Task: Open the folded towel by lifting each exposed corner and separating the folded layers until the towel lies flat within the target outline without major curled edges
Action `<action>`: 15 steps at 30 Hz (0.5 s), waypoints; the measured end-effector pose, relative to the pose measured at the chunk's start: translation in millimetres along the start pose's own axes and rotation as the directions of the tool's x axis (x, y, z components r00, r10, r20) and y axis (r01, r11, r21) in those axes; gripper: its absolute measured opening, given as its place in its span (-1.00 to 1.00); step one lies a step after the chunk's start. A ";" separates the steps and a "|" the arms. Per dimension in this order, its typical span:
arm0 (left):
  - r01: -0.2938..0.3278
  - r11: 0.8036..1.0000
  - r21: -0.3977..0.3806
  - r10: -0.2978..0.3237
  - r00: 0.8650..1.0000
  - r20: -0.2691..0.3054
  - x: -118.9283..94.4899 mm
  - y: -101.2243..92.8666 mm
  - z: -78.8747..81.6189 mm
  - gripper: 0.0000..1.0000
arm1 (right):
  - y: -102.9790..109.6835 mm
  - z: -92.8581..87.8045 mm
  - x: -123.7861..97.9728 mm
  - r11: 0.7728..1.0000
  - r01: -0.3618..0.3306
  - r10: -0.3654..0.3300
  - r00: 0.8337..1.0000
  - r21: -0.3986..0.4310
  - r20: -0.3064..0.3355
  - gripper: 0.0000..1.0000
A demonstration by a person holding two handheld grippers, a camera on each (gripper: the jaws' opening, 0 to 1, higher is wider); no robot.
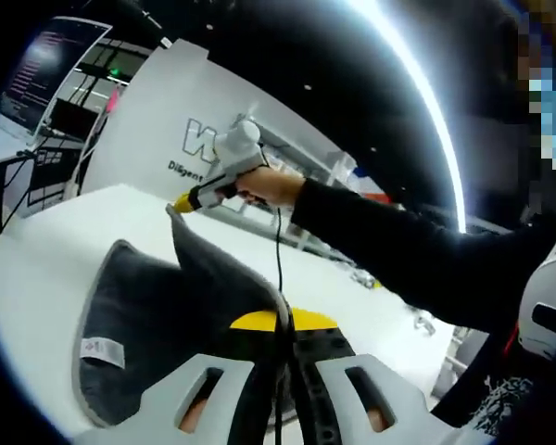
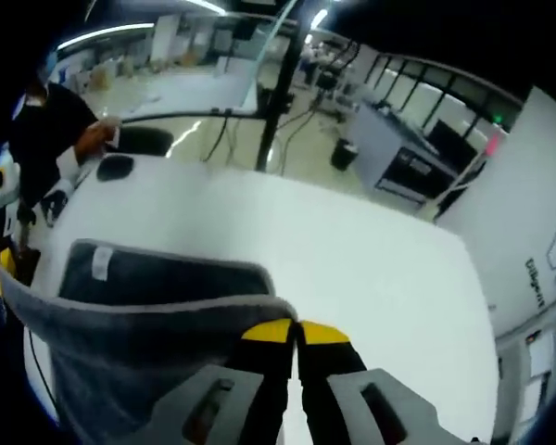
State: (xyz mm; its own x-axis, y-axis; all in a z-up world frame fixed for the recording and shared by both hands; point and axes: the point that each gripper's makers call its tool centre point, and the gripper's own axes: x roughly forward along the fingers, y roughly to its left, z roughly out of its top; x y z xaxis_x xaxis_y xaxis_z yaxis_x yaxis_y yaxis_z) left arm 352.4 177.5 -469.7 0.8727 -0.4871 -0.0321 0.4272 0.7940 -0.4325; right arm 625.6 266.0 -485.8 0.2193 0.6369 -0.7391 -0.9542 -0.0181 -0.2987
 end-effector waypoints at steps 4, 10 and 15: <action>0.016 1.000 0.008 -0.016 1.000 0.003 3.0 -6.8 2.5 -1.00 | -0.2 -0.8 -8.1 1.000 0.012 -0.012 1.000 0.005 0.012 -1.00; 0.063 0.997 0.033 -0.063 0.998 -0.005 14.5 -24.1 5.7 -1.00 | -1.2 -6.9 -17.4 1.000 0.023 -0.023 1.000 0.020 0.018 -1.00; 0.097 0.995 0.034 -0.097 0.995 -0.004 21.2 -36.0 7.0 -1.00 | -1.0 -15.1 -26.3 0.999 0.036 -0.037 0.999 0.034 0.022 -1.00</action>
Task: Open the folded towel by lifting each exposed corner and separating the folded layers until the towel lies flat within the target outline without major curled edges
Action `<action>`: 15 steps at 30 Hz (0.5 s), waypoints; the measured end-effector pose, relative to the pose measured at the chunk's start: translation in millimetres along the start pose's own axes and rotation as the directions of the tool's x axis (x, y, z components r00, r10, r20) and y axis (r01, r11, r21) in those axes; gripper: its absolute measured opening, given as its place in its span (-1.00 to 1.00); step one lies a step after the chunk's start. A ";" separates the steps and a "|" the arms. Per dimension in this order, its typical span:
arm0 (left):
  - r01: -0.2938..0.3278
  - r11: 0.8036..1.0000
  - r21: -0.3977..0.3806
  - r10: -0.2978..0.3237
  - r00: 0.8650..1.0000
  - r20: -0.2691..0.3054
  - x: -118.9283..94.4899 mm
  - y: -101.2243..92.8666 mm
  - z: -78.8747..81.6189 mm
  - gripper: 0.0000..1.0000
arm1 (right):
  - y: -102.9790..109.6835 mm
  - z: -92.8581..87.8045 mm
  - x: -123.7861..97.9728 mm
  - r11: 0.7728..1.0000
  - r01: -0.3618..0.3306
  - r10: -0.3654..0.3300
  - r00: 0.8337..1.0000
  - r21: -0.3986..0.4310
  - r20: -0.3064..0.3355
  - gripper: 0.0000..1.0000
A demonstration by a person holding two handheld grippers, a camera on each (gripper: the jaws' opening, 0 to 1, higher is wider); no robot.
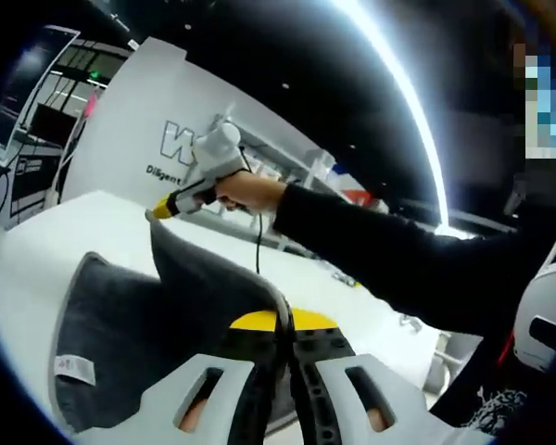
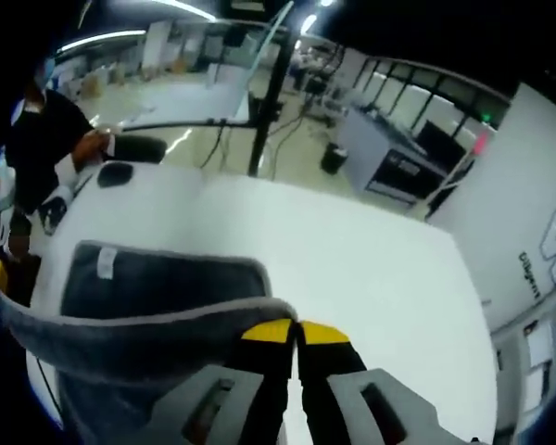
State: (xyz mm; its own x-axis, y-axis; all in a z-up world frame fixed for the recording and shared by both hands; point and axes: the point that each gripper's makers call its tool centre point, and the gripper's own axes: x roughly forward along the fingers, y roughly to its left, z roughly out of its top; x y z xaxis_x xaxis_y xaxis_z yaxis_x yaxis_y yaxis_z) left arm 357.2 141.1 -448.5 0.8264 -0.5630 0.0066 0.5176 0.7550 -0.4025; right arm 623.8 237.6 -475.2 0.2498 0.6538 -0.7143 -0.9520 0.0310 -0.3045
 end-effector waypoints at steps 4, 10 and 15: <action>0.018 1.000 0.002 -0.018 1.000 -0.004 3.4 -7.4 -1.6 -1.00 | -1.2 -4.1 -8.1 1.000 0.011 -0.011 1.000 0.006 0.007 -1.00; 0.049 0.999 -0.005 -0.049 0.999 -0.006 11.1 -17.2 -2.5 -1.00 | -4.9 -17.7 -22.0 0.999 0.031 -0.031 1.000 0.021 0.002 -1.00; 0.074 0.997 0.000 -0.074 0.997 -0.008 15.3 -27.6 -2.1 -1.00 | -8.0 -26.4 -33.1 0.998 0.049 -0.049 0.999 0.030 0.001 -1.00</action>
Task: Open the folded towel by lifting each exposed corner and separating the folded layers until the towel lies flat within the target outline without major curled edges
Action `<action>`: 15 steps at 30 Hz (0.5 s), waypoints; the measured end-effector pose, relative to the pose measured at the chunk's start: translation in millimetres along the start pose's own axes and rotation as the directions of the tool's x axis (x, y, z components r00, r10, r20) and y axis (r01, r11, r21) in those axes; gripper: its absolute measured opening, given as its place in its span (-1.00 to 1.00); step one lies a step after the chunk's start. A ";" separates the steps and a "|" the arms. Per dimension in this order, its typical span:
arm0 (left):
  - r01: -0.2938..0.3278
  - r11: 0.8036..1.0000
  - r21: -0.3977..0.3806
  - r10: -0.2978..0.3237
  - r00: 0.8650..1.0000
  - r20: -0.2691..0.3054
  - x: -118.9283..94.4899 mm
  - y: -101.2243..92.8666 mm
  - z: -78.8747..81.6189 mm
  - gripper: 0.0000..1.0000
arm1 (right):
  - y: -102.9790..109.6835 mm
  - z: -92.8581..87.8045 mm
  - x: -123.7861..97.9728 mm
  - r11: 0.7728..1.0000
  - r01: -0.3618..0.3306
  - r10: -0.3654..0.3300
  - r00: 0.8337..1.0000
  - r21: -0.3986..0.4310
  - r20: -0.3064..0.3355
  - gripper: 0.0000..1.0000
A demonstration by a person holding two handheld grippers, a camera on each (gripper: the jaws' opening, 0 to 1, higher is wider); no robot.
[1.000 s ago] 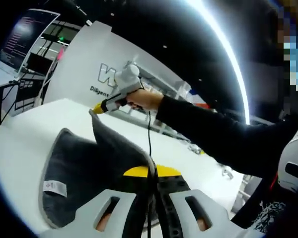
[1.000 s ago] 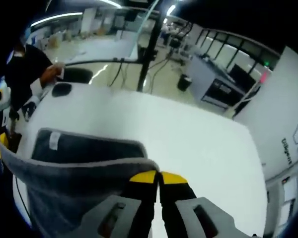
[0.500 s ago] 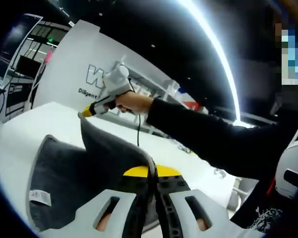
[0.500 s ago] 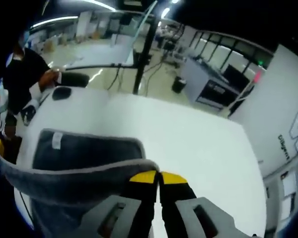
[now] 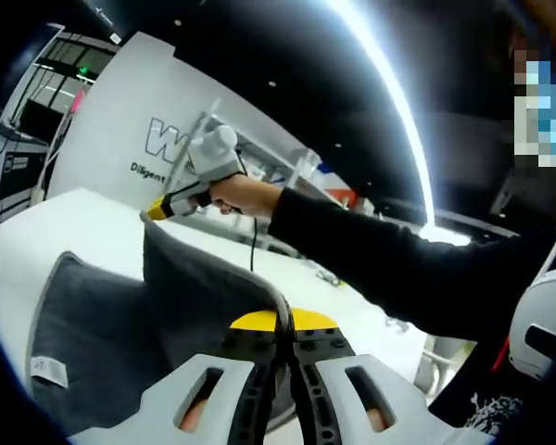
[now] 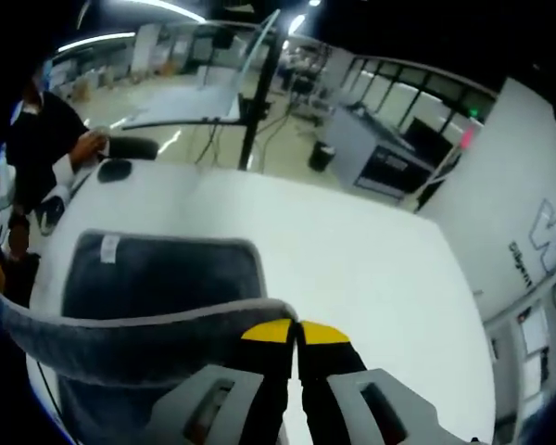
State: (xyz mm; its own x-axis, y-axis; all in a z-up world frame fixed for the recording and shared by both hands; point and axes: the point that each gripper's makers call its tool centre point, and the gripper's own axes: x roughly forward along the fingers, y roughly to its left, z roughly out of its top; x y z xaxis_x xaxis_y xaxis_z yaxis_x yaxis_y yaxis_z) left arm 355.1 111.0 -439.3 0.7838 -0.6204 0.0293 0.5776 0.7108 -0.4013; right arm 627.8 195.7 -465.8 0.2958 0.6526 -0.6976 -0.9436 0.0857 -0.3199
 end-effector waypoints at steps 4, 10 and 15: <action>0.027 1.000 0.002 -0.027 1.000 -0.005 8.8 -8.5 -1.2 -1.00 | -3.2 -7.8 -11.3 1.000 0.016 -0.016 1.000 0.005 -0.004 -1.00; 0.076 0.997 0.021 -0.075 0.997 -0.018 23.2 -26.8 -3.2 -1.00 | -8.4 -23.1 -29.1 0.999 0.041 -0.040 0.999 0.017 -0.015 -1.00; 0.097 0.995 0.026 -0.096 0.995 -0.029 29.7 -33.5 -7.6 -1.00 | -10.5 -33.4 -41.2 0.998 0.058 -0.057 0.998 0.026 -0.021 -1.00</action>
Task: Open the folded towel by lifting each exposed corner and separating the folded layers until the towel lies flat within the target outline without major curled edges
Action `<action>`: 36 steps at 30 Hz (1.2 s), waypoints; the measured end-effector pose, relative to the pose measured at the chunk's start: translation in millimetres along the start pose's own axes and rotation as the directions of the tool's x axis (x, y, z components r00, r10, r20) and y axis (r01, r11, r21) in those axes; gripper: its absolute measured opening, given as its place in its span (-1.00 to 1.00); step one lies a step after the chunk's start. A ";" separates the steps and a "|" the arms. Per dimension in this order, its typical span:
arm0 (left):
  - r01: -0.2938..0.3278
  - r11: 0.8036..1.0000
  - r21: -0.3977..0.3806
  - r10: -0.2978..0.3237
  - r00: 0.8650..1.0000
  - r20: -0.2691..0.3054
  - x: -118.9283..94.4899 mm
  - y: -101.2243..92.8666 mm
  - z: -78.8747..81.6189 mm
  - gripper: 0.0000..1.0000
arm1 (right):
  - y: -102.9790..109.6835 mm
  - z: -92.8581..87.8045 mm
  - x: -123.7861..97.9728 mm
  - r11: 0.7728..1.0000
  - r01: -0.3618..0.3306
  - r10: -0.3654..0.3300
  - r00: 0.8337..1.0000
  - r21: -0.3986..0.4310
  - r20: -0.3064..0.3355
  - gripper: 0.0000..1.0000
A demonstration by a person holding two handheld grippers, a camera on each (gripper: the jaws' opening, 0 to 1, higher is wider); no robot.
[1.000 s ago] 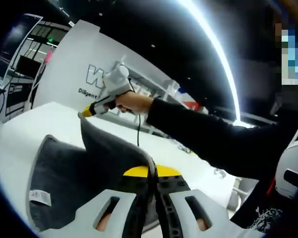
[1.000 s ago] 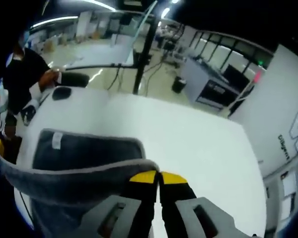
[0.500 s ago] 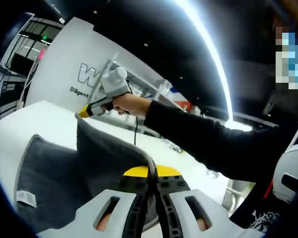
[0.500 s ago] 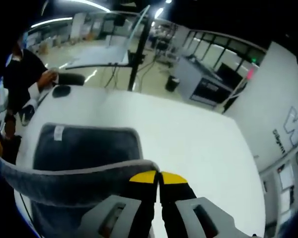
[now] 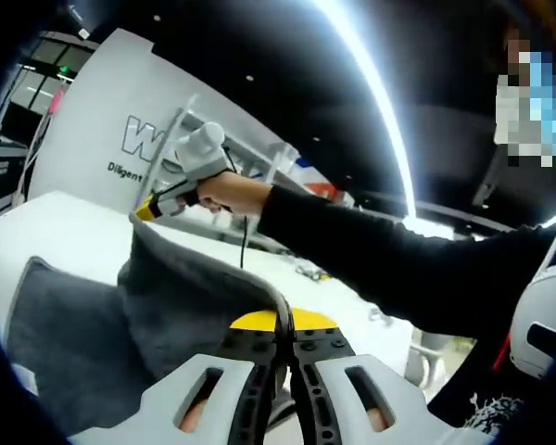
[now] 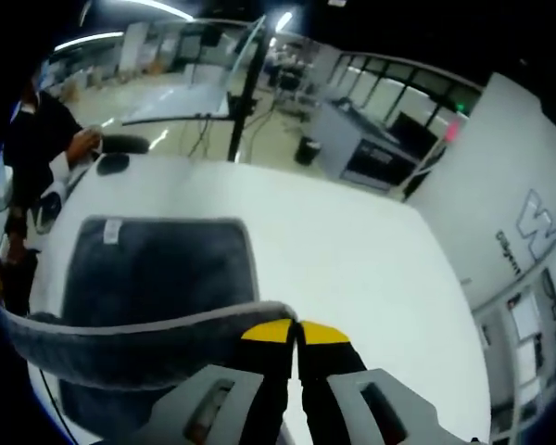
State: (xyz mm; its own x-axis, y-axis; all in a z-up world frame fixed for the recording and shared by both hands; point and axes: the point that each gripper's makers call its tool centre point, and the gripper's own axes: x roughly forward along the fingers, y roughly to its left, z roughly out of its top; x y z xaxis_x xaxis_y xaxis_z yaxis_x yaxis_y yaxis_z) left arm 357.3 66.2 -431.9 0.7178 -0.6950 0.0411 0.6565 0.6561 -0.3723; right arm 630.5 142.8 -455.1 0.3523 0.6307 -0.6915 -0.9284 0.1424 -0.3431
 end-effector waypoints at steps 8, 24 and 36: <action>0.031 1.000 0.001 -0.031 0.999 -0.015 12.9 -12.1 -4.1 -1.00 | -9.8 -11.8 -18.4 1.000 0.023 -0.023 1.000 0.018 -0.004 -1.00; 0.122 0.992 0.019 -0.121 0.992 -0.039 42.0 -47.4 -5.3 -1.00 | -22.9 -43.8 -48.5 0.998 0.060 -0.060 0.998 0.028 -0.026 -1.00; 0.147 0.987 0.062 -0.144 0.988 -0.047 61.6 -66.1 -10.5 -1.00 | -35.1 -60.4 -72.5 0.994 0.096 -0.095 0.995 0.052 -0.017 -1.00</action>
State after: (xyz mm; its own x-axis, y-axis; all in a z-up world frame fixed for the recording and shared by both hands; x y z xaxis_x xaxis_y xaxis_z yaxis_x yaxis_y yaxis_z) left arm 355.7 -23.0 -414.5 0.6041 -0.7953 0.0511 0.7679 0.5637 -0.3042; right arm 644.7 46.0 -431.3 0.4407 0.6015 -0.6663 -0.8954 0.2416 -0.3740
